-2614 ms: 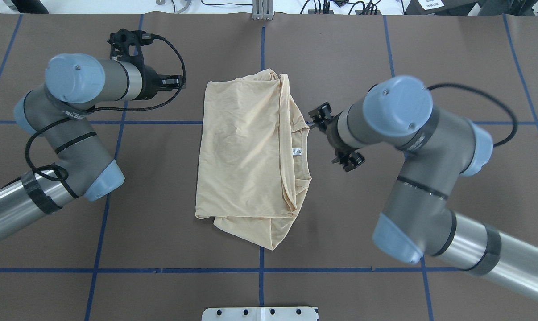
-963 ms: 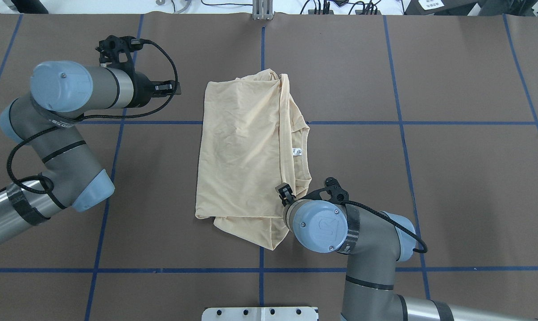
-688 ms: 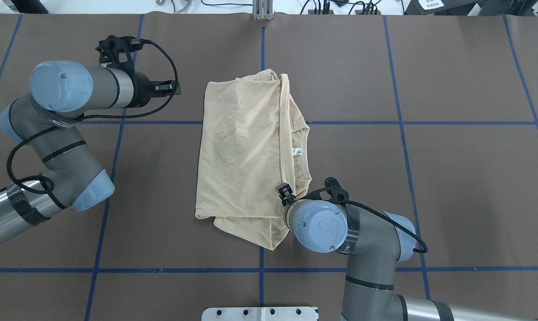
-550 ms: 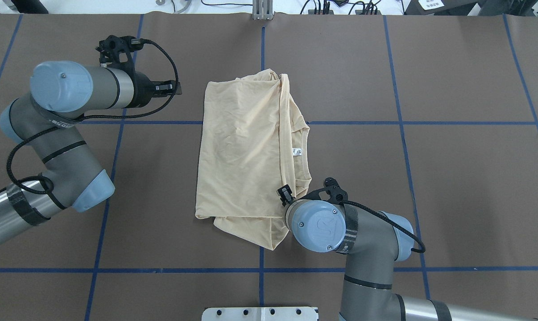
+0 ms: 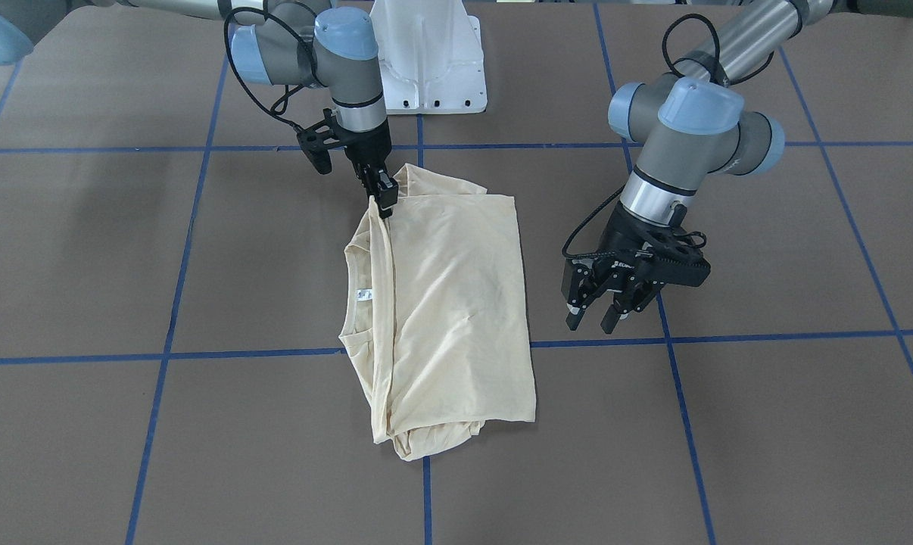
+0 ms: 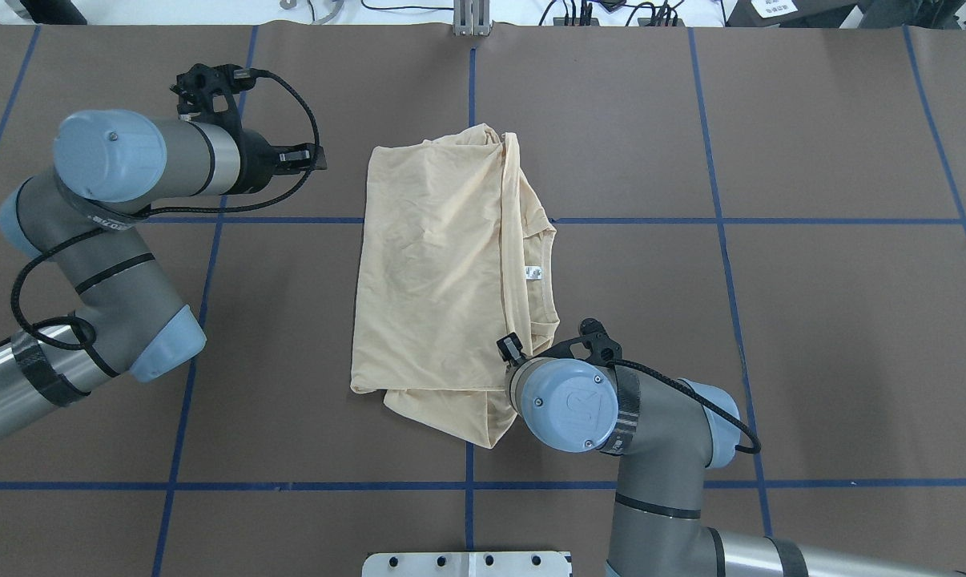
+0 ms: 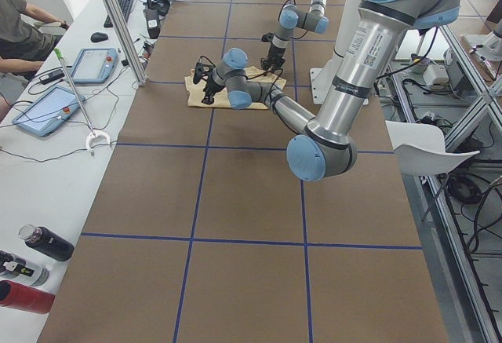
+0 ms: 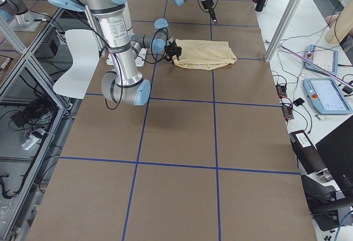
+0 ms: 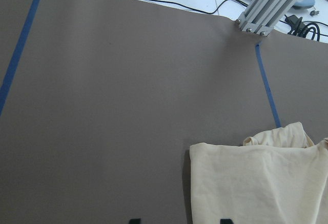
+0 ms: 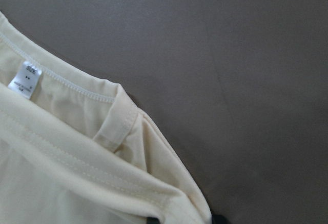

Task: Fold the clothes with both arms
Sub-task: 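Hold the right gripper at the shirt's near edge while the left gripper moves beside it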

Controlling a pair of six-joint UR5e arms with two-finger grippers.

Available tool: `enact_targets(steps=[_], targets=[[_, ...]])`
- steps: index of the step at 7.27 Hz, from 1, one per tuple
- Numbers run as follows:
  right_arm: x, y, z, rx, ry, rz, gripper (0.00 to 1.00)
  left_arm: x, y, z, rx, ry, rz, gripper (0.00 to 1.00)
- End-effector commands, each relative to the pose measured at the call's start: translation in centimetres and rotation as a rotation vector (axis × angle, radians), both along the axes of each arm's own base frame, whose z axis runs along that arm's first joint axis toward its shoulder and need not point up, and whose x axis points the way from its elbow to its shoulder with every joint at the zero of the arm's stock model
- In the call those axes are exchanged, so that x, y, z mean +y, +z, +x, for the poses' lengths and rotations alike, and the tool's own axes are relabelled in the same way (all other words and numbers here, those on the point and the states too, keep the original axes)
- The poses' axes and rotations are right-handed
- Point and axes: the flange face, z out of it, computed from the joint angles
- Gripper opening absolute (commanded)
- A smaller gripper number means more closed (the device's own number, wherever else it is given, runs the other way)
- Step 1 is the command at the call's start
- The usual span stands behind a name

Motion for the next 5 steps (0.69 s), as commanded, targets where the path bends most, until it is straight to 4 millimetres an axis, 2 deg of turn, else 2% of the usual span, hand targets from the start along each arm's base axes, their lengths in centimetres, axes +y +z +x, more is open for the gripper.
enact_targets(steps=[1, 4, 5], targets=[[0.0, -0.4, 0.3, -0.008, -0.002, 0.004, 0.0, 0.1, -0.3, -0.1, 0.005, 0.0, 0.003, 0.6], [0.0, -1.1, 0.8, -0.025, -0.002, 0.003, 0.0, 0.5, 0.6, -0.3, -0.001, 0.002, -0.006, 0.6], [0.3, -2.0, 1.9, -0.041, -0.004, 0.007, 0.0, 1.5, 0.2, 0.1, 0.068, -0.022, -0.084, 0.61]])
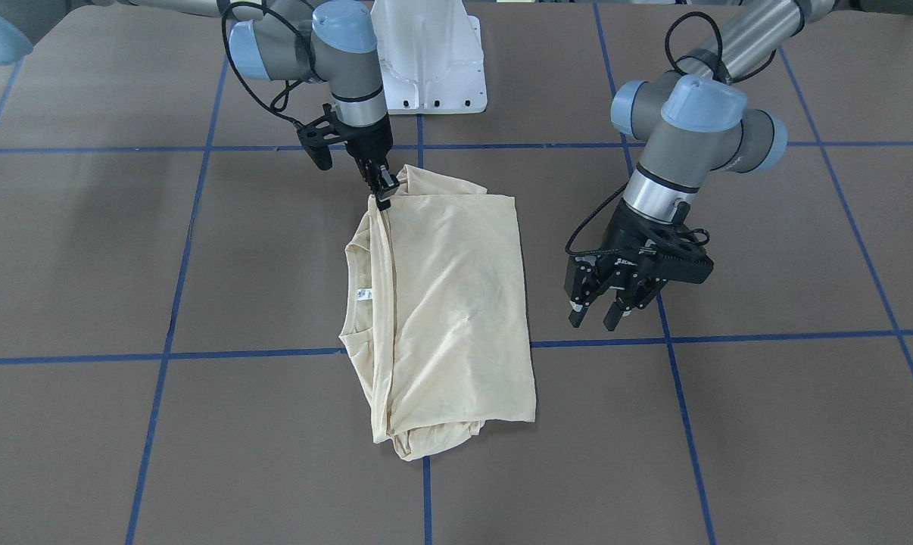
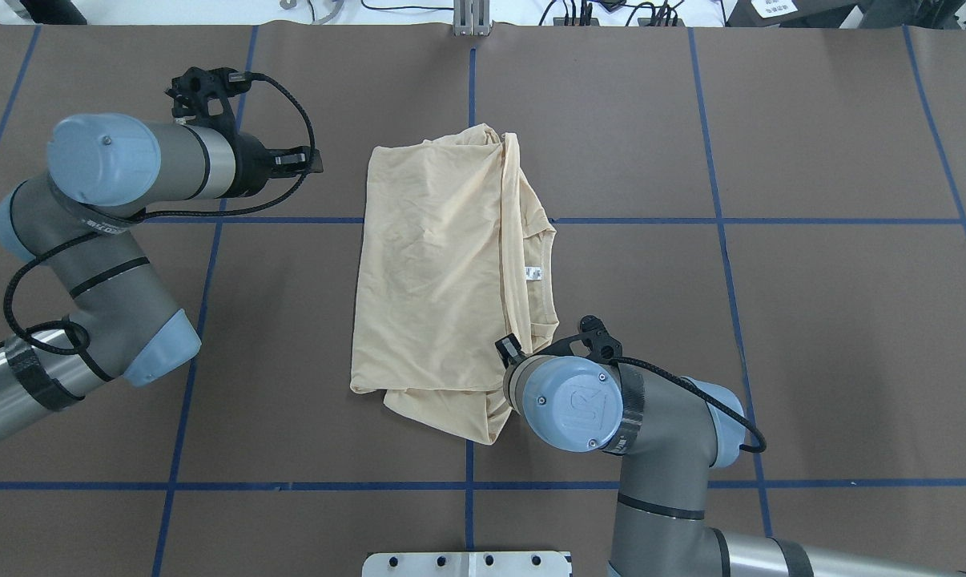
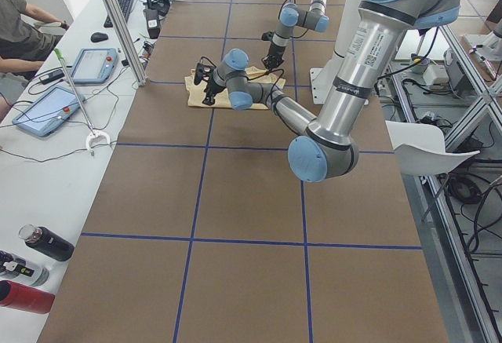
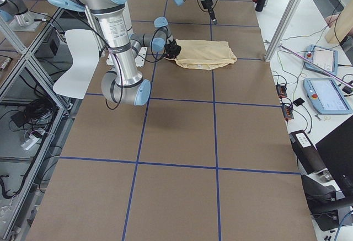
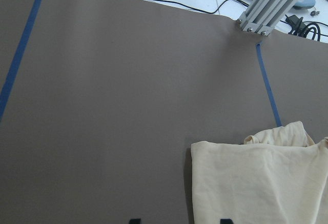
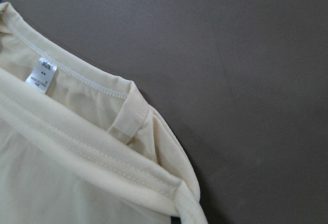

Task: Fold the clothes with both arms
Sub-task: 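Hold the right gripper at the shirt's near edge while the left gripper moves beside it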

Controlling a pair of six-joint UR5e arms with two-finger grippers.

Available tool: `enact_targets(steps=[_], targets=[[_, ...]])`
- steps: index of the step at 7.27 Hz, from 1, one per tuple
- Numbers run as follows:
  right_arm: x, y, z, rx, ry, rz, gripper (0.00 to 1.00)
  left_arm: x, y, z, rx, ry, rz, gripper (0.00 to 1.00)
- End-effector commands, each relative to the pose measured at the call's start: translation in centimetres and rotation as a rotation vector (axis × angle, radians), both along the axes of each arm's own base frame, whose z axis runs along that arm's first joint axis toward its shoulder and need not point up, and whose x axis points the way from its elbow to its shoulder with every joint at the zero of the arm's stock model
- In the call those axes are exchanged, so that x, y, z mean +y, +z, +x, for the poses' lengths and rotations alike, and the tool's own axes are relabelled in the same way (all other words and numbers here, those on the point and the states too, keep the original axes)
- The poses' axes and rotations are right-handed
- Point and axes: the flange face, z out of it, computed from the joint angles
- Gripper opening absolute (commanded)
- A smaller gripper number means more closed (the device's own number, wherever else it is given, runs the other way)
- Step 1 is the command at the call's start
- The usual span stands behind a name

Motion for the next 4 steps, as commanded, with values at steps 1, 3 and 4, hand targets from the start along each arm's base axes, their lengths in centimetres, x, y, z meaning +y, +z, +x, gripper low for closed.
enact_targets(steps=[1, 3, 4], targets=[[0.2, -0.4, 1.4, -0.013, 0.002, 0.002, 0.0, 5.9, 0.0, 0.7, 0.113, 0.004, -0.114, 0.61], [0.4, -0.5, 1.7, -0.019, 0.0, 0.003, 0.0, 15.0, -1.7, 1.8, 0.3, -0.02, -0.339, 0.61], [0.5, -0.4, 1.8, -0.019, -0.001, 0.003, 0.0, 19.3, -1.3, 4.8, 0.326, -0.045, -0.405, 0.61]])
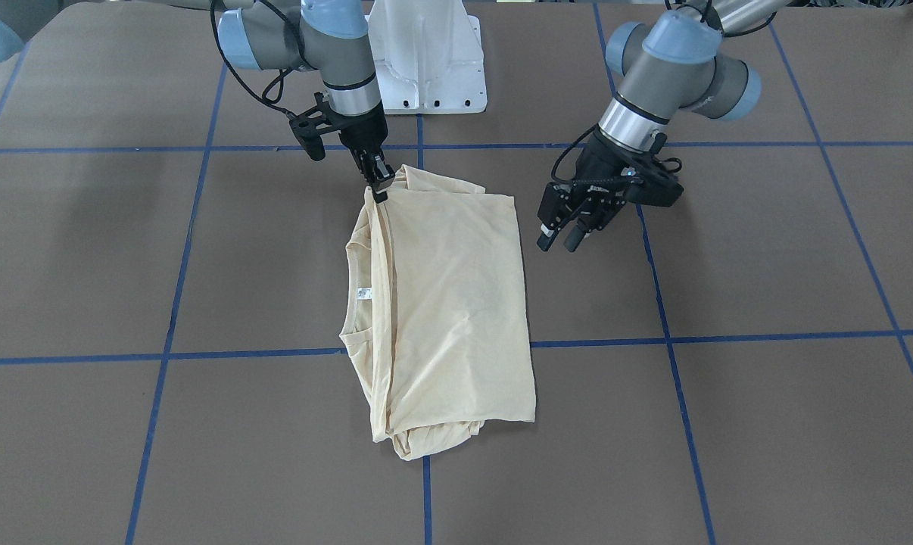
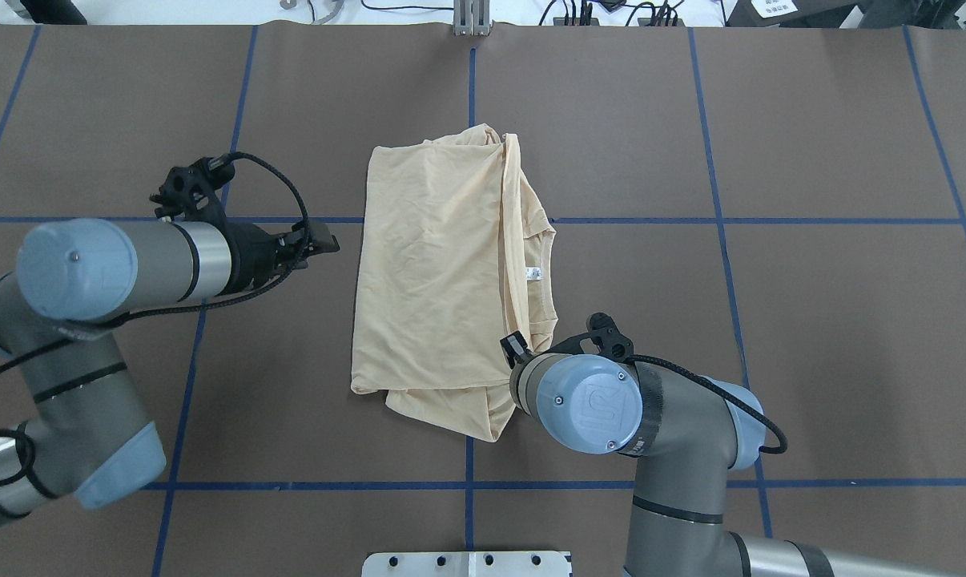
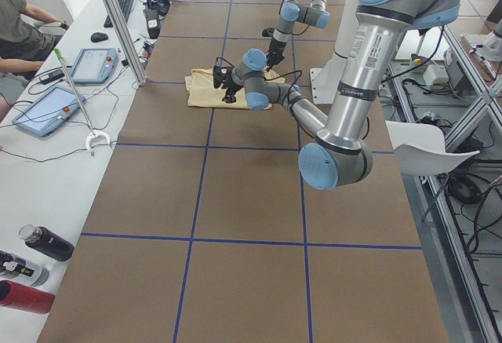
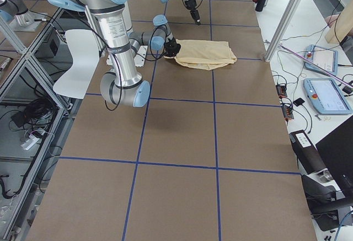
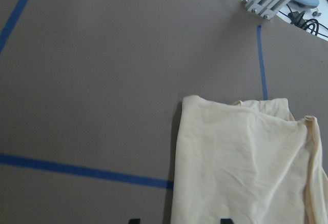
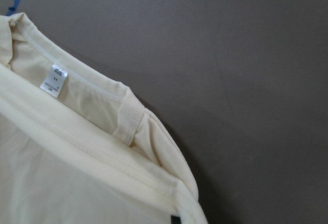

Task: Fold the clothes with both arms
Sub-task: 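Hold the right gripper at the shirt's near edge while the left gripper moves beside it, then grasp the shirt's near edge with both grippers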

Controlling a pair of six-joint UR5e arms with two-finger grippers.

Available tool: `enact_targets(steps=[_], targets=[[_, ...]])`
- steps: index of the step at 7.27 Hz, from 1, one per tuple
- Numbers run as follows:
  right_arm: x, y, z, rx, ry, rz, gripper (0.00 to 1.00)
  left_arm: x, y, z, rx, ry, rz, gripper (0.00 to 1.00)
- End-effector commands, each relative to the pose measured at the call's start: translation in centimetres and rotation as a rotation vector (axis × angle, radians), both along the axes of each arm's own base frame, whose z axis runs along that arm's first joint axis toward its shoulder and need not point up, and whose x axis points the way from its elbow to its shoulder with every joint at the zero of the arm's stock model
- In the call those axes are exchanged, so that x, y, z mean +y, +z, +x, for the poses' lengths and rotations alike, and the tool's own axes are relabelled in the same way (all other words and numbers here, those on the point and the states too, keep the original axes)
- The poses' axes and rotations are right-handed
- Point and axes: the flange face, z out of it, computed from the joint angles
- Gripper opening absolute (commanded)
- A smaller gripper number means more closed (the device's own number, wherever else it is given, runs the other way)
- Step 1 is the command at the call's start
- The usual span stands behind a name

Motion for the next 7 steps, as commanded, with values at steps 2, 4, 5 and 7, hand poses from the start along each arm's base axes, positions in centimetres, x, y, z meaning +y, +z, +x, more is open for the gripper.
enact_targets(steps=[2, 4, 5, 7], targets=[[0.2, 0.2, 0.1, 0.001, -0.003, 0.0, 0.0, 9.1, 1.4, 5.8, 0.032, -0.031, -0.269, 0.61], [0.4, 0.2, 0.1, 0.001, -0.006, 0.0, 0.0, 10.6, 2.0, 7.7, 0.017, -0.024, -0.31, 0.6], [0.4, 0.1, 0.1, -0.001, -0.006, 0.0, 0.0, 10.6, 1.7, 7.9, 0.018, -0.022, -0.312, 0.6], [0.5, 0.4, 0.1, 0.002, -0.008, 0.0, 0.0, 10.4, 1.5, 8.6, 0.016, -0.022, -0.313, 0.59]])
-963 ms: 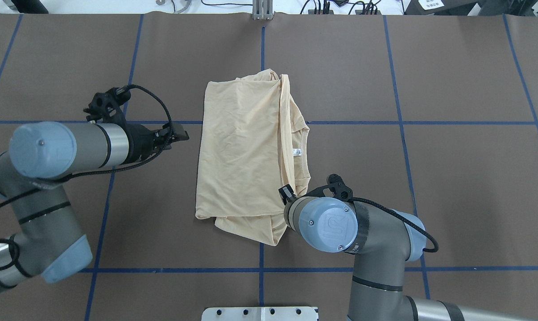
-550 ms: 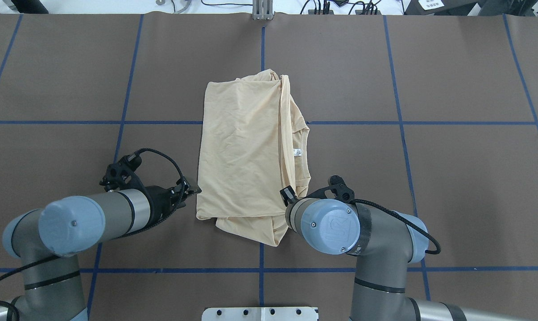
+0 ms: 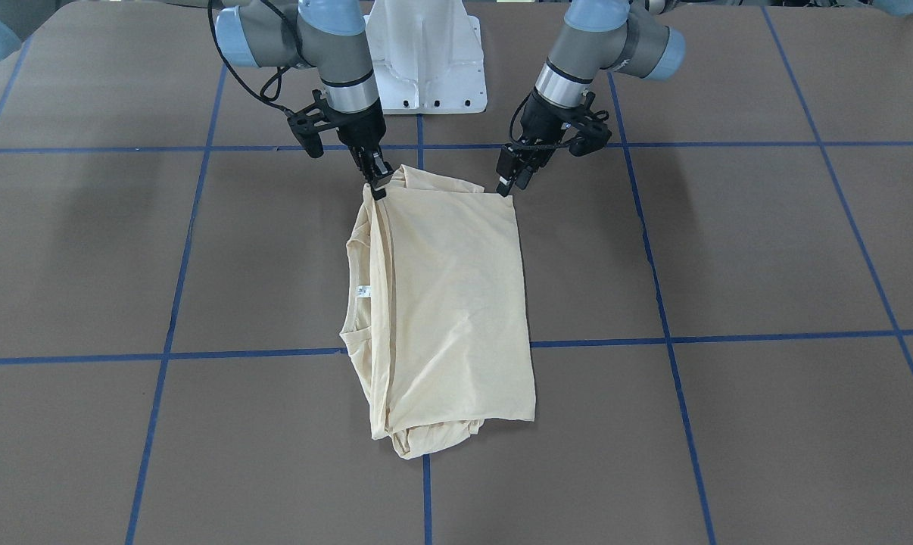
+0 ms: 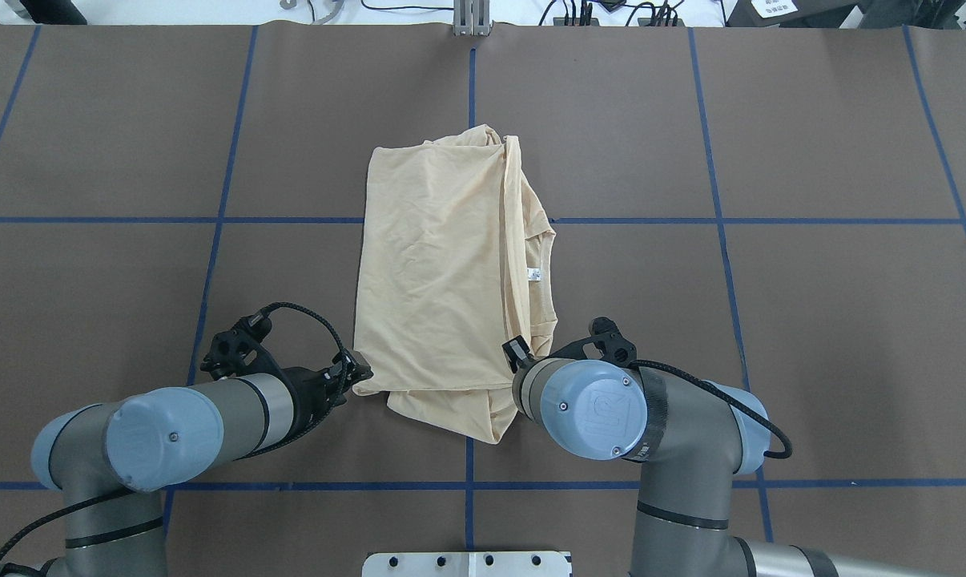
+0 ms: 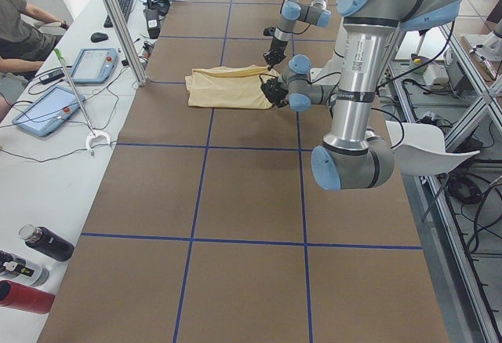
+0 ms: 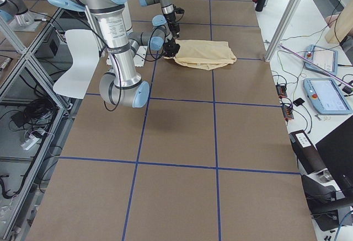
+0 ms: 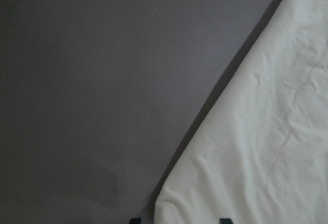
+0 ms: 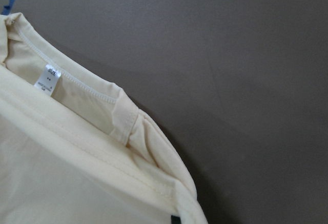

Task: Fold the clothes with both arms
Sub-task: 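Grasp the shirt's near edge with both grippers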

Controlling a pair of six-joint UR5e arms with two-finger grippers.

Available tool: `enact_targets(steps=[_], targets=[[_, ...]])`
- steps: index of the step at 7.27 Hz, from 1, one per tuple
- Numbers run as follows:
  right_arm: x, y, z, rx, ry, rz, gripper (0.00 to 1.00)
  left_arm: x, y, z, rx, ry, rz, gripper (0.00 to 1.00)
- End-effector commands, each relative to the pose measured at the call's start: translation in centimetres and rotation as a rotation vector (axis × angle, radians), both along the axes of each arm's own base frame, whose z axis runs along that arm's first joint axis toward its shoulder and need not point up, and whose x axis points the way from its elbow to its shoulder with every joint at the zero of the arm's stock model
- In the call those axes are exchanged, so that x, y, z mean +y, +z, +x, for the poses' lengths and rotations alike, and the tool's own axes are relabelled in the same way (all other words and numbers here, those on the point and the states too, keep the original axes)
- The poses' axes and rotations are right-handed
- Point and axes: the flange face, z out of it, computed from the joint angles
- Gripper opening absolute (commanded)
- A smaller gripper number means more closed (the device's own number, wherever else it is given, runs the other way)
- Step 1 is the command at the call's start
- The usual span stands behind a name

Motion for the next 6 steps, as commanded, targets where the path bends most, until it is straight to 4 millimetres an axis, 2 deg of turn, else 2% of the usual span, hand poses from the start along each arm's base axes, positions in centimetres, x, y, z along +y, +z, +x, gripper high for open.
enact_targets(steps=[1, 3, 4, 5, 6], targets=[[0.1, 0.1, 0.0, 0.0, -0.001, 0.0, 0.0, -0.3, 0.4, 1.4, -0.015, 0.0, -0.006, 0.58], [0.0, 0.1, 0.1, 0.002, -0.002, 0.0, 0.0, -0.2, 0.5, 2.0, -0.019, 0.005, -0.007, 0.57], [0.1, 0.1, 0.0, 0.0, -0.003, 0.0, 0.0, -0.2, 0.6, 2.2, -0.022, 0.008, -0.008, 0.51], [0.1, 0.1, 0.0, 0.002, -0.003, 0.0, 0.0, -0.2, 1.1, 2.4, -0.032, 0.008, -0.011, 0.45], [0.1, 0.1, 0.0, 0.0, -0.003, 0.0, 0.0, -0.2, 1.2, 2.4, -0.033, 0.008, -0.013, 0.26]])
